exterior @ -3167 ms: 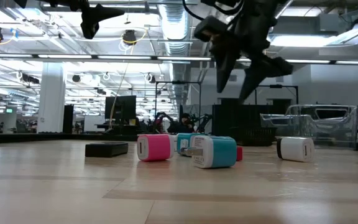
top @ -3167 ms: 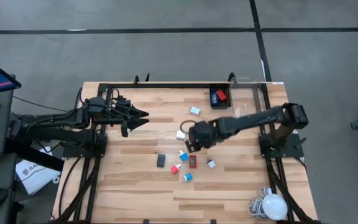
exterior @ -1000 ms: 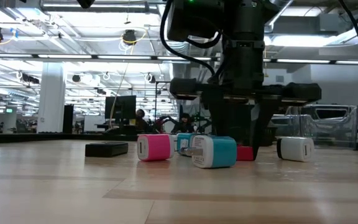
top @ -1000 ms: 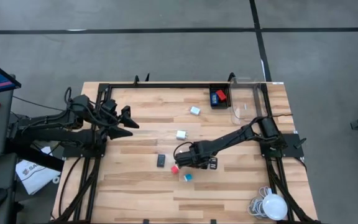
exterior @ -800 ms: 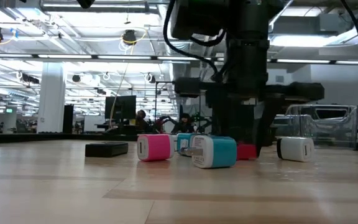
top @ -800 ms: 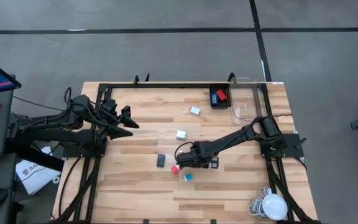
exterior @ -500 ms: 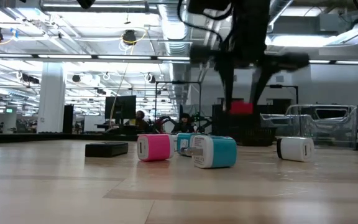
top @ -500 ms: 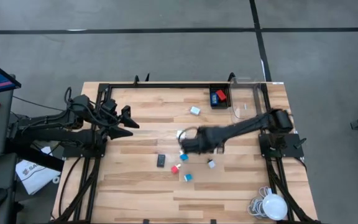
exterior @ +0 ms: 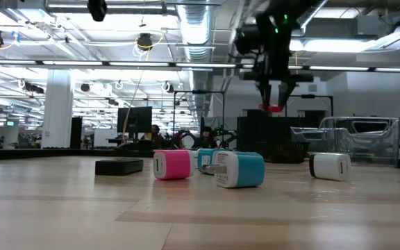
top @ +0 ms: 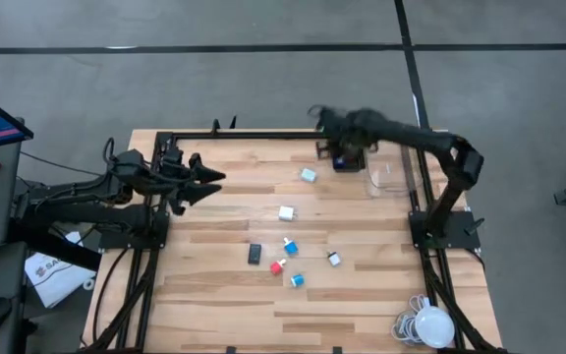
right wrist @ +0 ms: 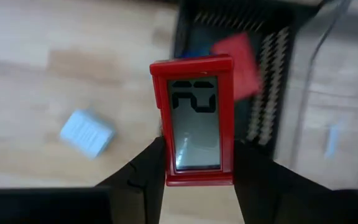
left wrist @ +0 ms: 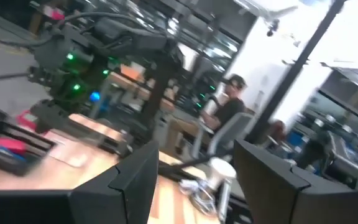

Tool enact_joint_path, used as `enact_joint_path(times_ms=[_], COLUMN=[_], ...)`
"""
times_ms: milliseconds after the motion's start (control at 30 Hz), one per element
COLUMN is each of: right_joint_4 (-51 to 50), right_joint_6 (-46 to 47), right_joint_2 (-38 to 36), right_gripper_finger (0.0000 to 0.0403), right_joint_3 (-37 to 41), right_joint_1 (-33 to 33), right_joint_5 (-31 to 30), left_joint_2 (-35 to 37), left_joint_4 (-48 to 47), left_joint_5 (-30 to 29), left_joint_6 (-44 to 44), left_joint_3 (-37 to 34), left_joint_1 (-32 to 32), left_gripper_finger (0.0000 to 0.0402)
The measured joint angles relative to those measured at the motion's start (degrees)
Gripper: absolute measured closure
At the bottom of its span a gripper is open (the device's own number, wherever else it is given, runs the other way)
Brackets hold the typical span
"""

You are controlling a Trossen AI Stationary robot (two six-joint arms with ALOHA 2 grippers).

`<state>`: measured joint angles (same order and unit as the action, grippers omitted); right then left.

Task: Pick & Place Office items
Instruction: Put the red digital timer into the black bin

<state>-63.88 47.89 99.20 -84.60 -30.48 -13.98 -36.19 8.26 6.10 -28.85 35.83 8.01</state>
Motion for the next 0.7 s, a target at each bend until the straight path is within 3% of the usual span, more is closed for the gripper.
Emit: enact_joint_path(times_ms=[233,700], right_joint_4=[2.6,7.0], right_joint_6=[-11.7,-12.9], right_joint_2=[0.5,2.9], right_gripper_finger=[0.0258,0.0258], right_joint_3=[0.0,6.3], right_joint_1=[-11.7,-13.7], right_joint_5=[4.7,8.4], left_joint_2=[-0.4,-0.4], left_joint_4=[-0.1,0.0], left_joint_5=[-7.4,-9.4], left_joint_6=[1.6,1.6], left_joint_3=[0.0,0.0], left_joint_1=[0.0,0.0], left_gripper_finger=[0.0198,0.0198])
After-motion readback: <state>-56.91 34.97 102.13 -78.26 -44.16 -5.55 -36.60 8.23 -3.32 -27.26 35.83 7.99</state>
